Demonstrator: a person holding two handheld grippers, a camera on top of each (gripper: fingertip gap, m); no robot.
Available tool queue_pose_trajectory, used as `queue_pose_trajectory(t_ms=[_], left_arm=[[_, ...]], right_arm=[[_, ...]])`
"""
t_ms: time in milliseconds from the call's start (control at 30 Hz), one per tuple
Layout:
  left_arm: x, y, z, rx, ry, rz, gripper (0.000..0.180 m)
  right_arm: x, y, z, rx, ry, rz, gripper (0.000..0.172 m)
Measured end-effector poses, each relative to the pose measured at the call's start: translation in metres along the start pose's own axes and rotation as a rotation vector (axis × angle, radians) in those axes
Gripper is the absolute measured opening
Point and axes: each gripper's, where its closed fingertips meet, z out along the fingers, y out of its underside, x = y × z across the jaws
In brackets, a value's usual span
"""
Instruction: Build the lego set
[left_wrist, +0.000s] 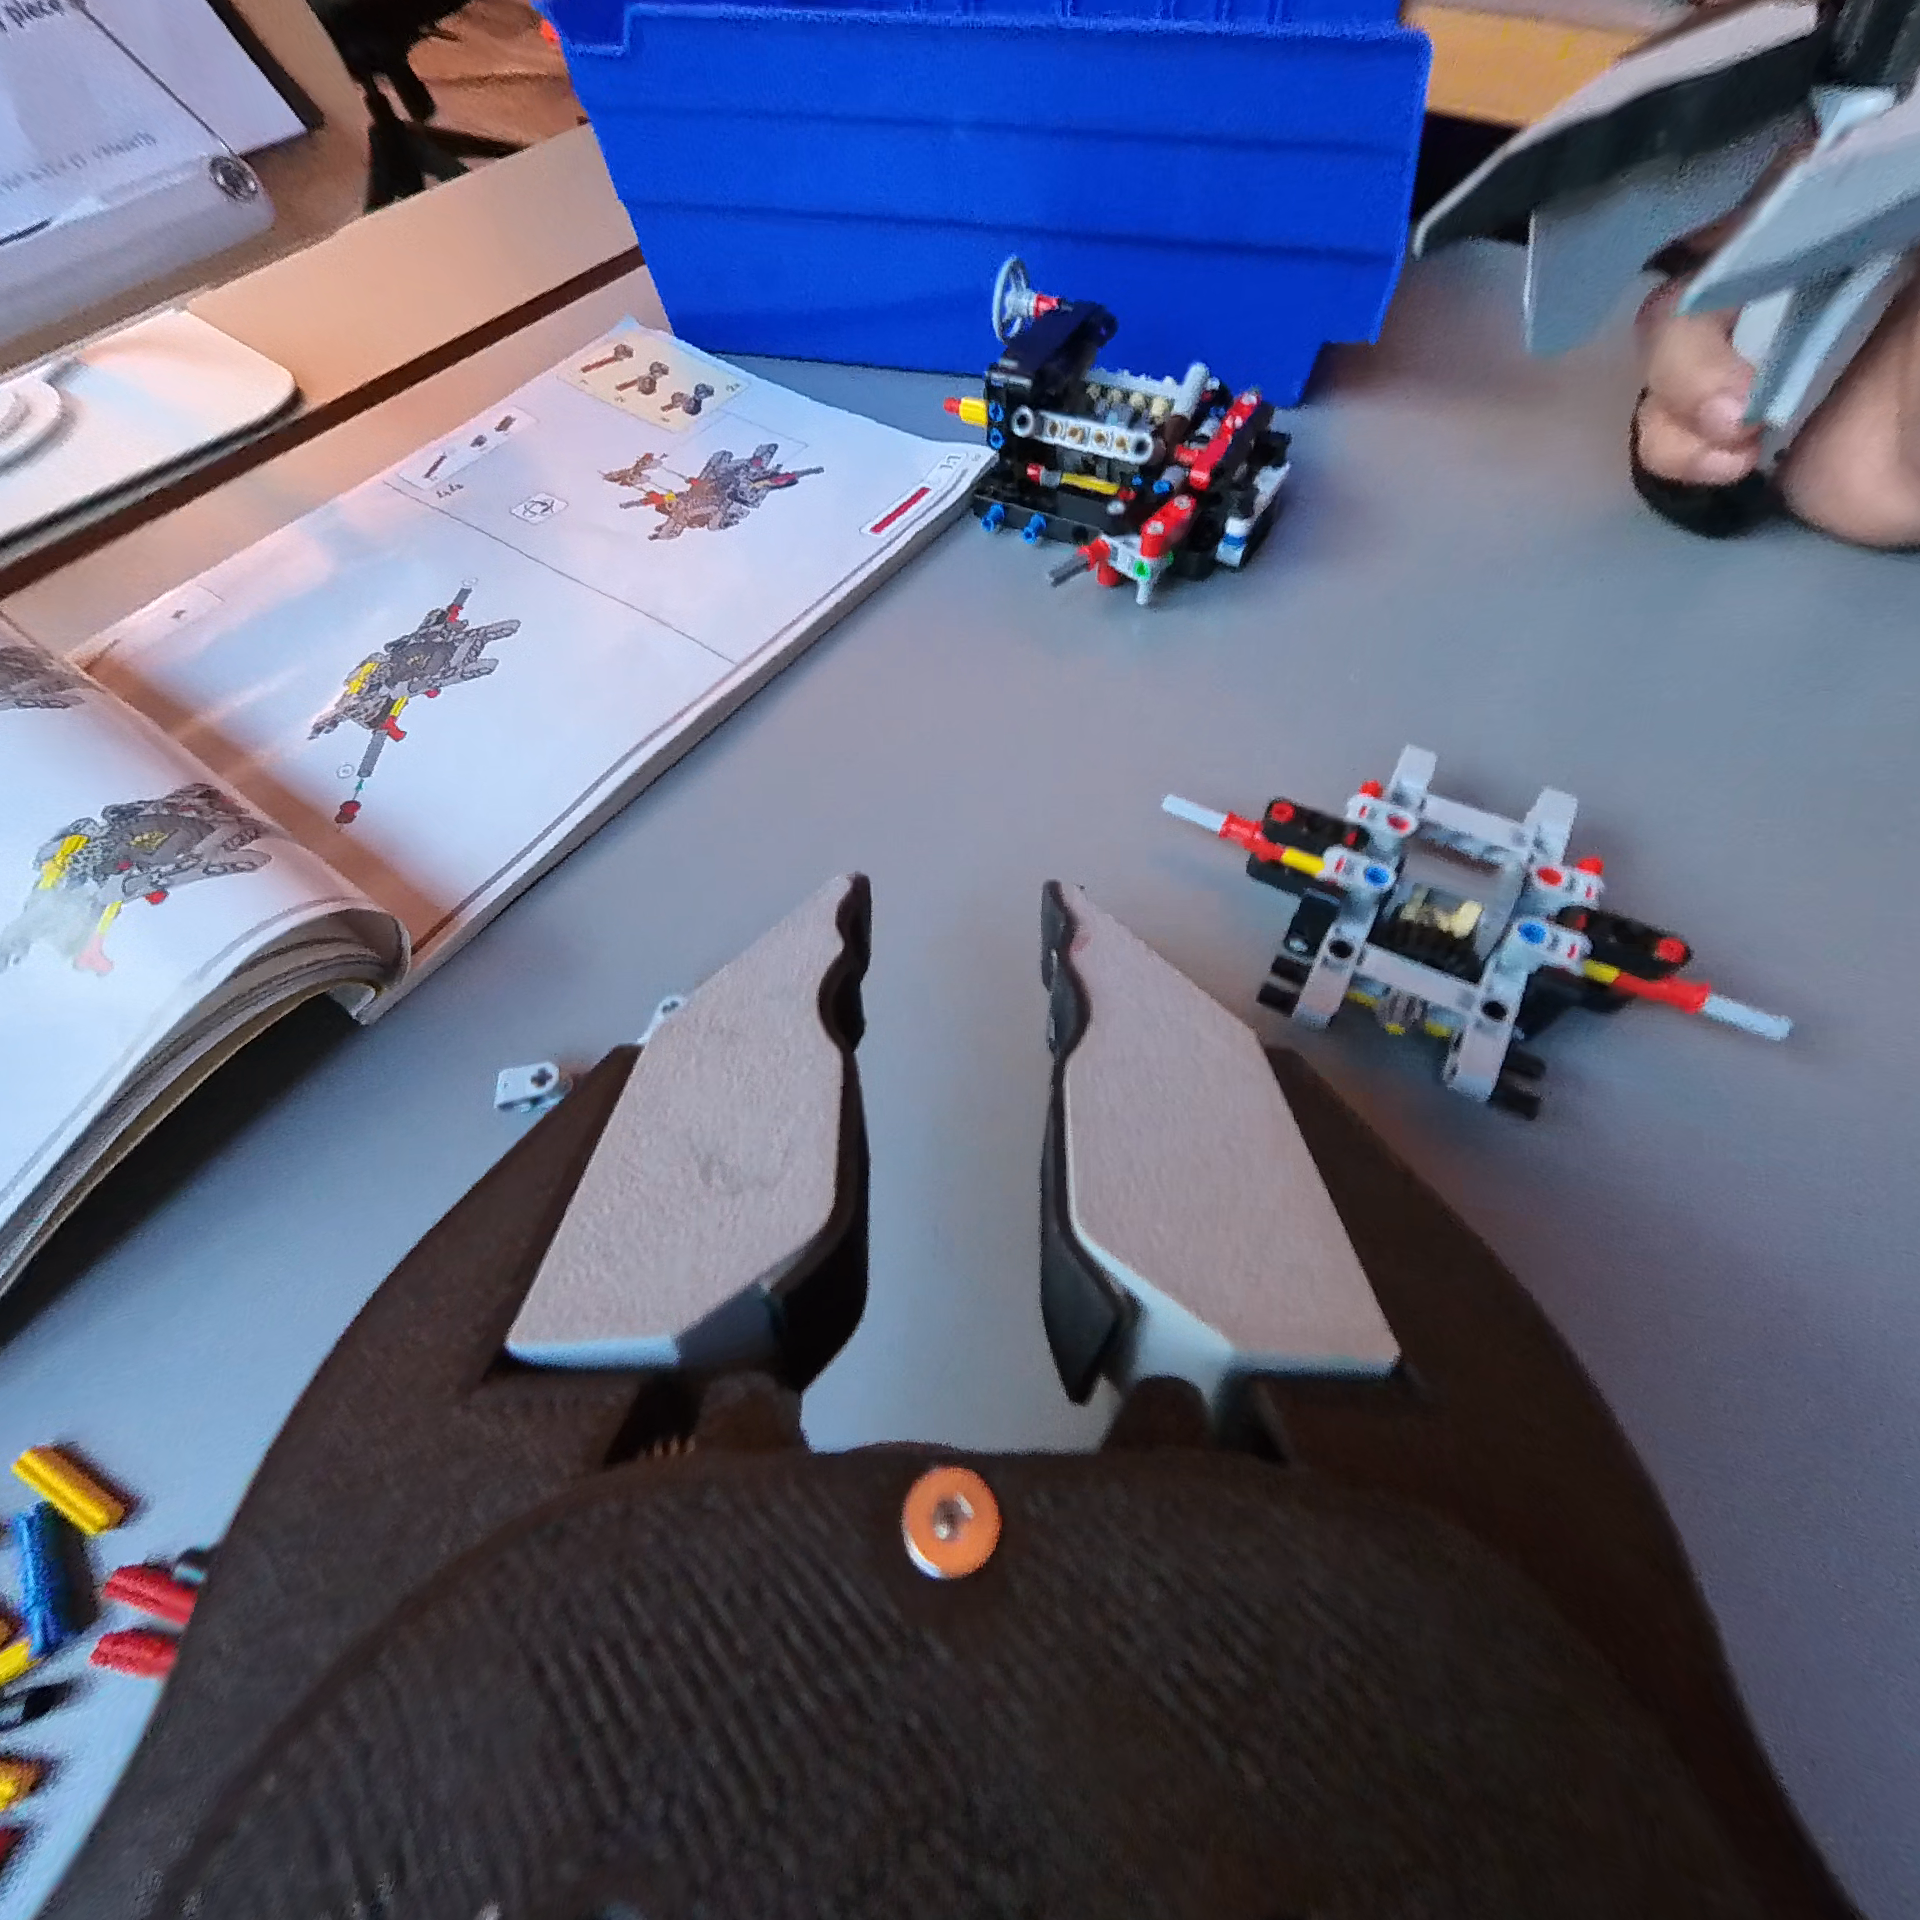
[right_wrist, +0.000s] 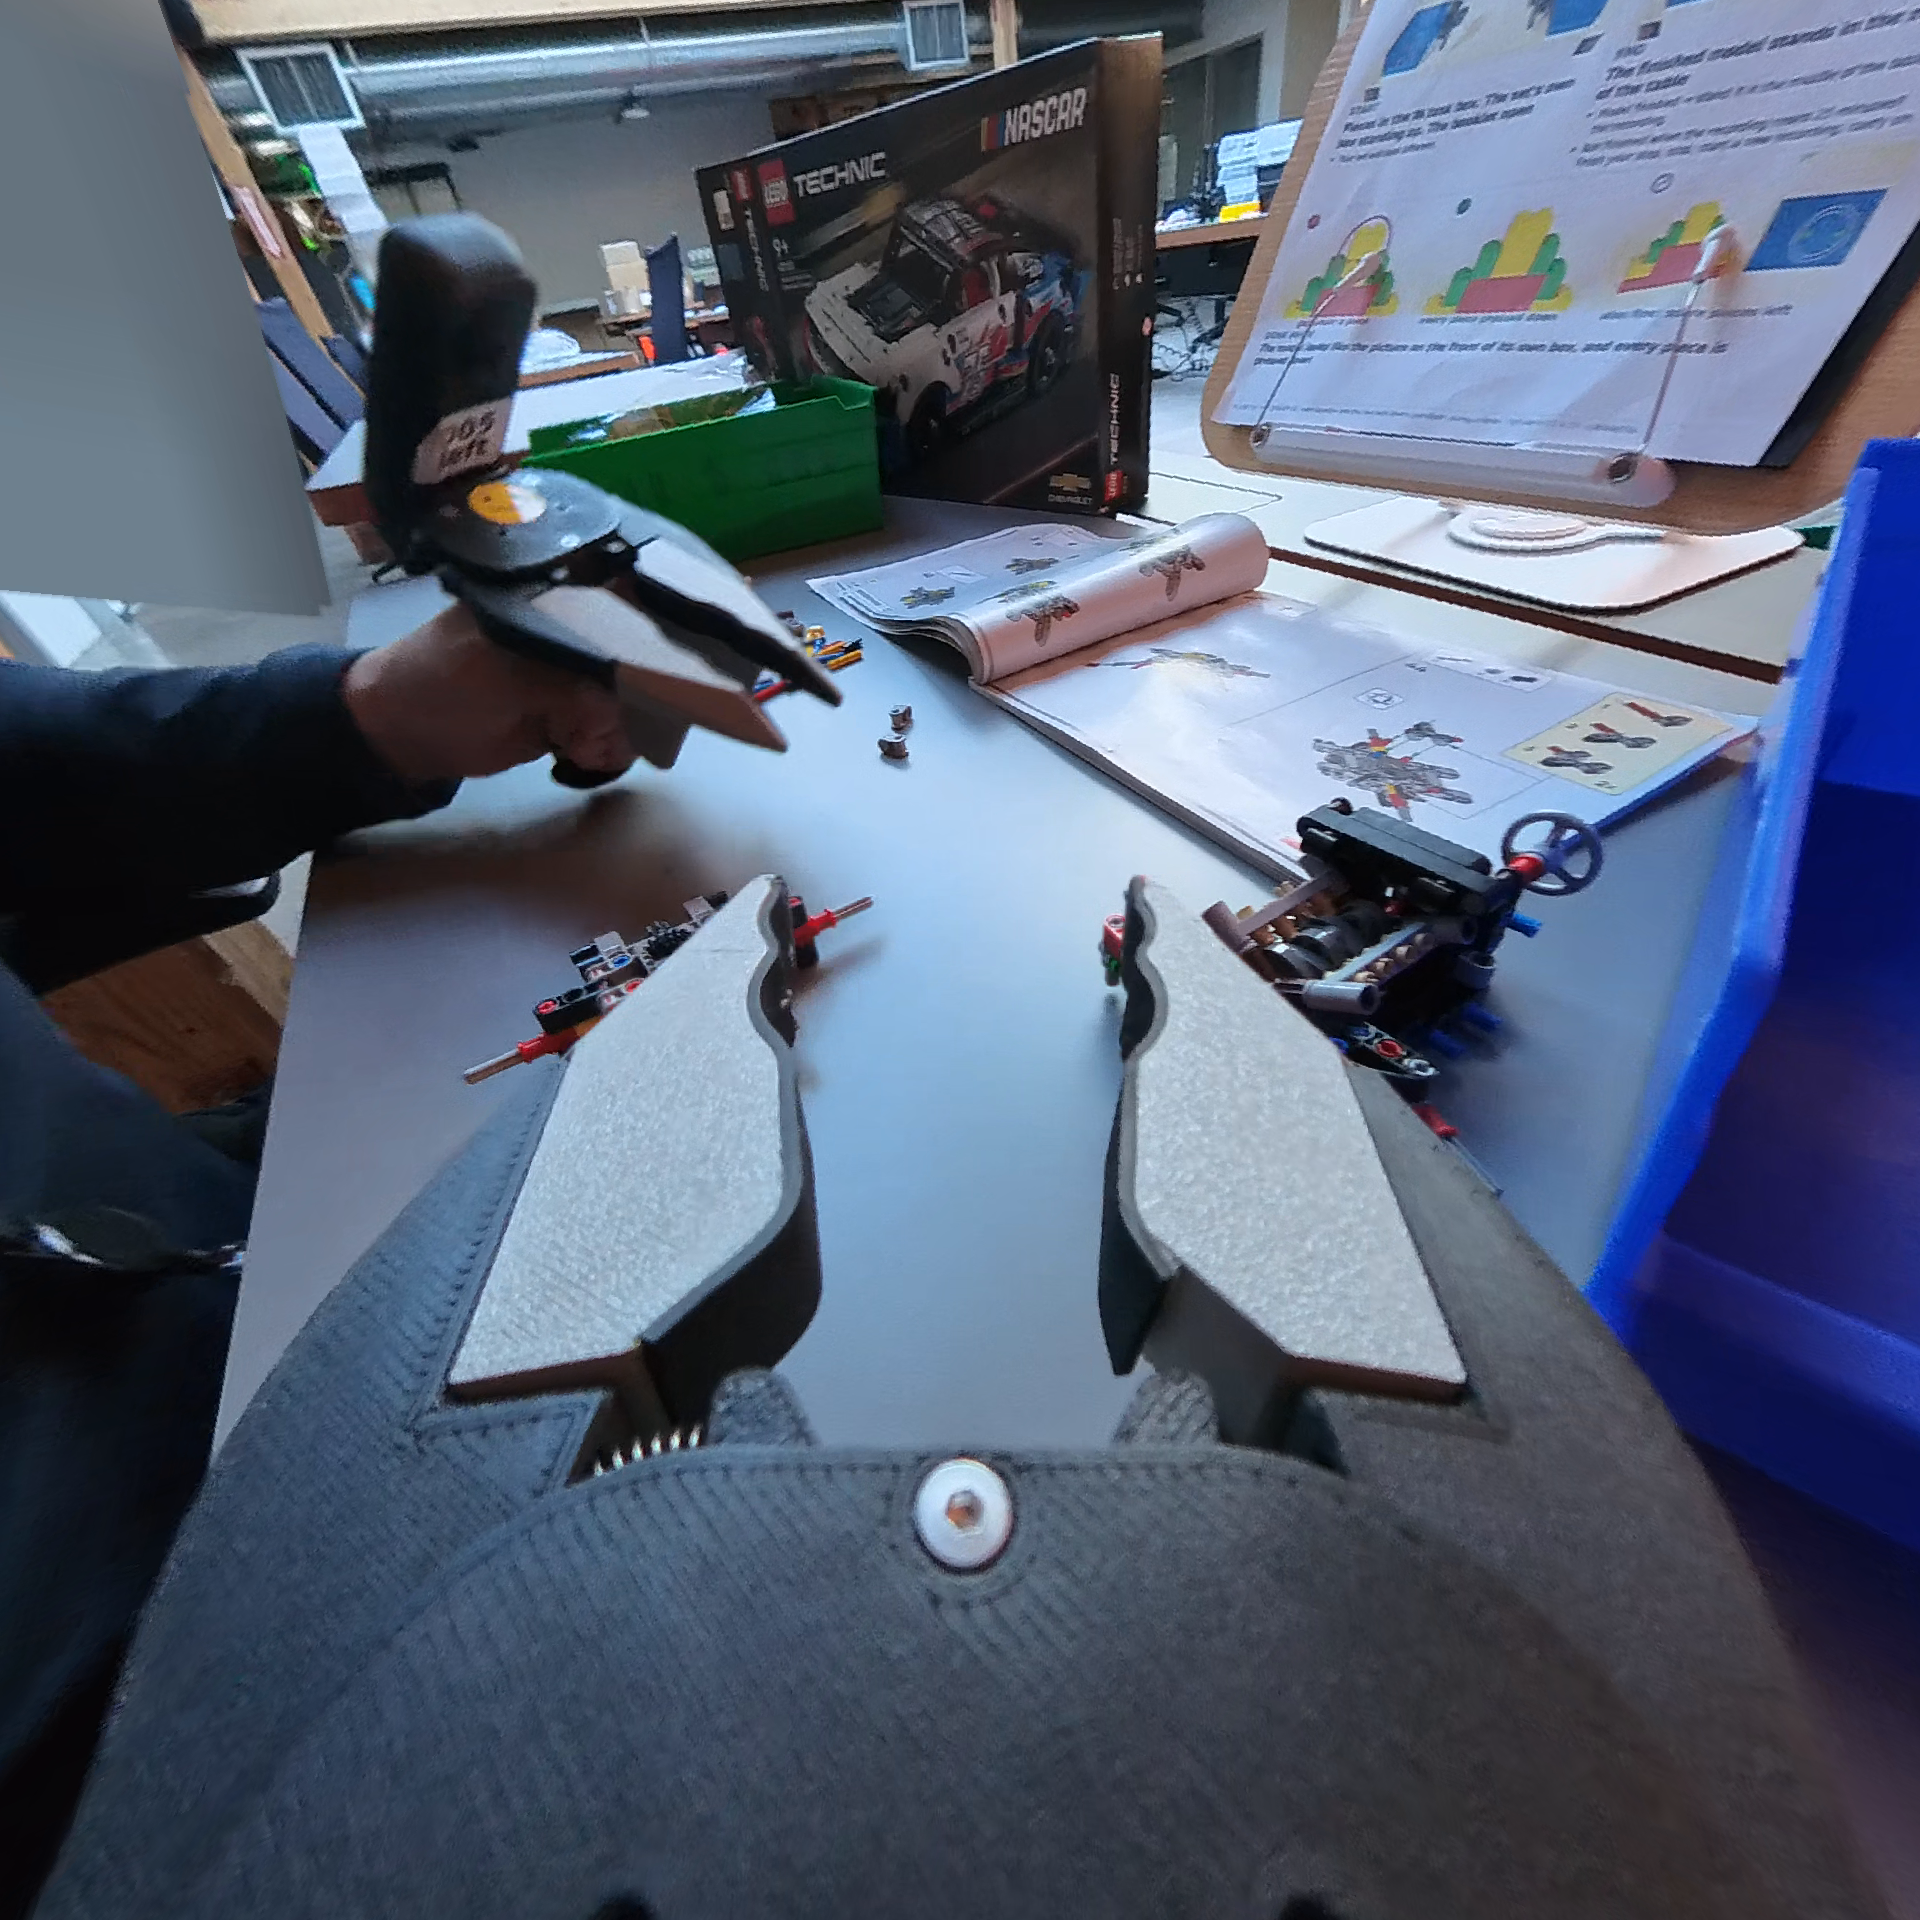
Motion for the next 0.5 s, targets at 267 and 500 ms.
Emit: queue_pose_trajectory(t_ms=[267, 500], left_arm=[[-0.032, -0.055, 0.020, -0.021, -0.020, 0.046, 0.033], [-0.061, -0.061, 0.064, -0.055, -0.009, 0.045, 0.034]], right_arm=[[-0.001, -0.002, 0.000, 0.009, -0.036, 0.042, 0.061], [0.002, 0.001, 0.000, -0.015, -0.021, 0.001, 0.057]])
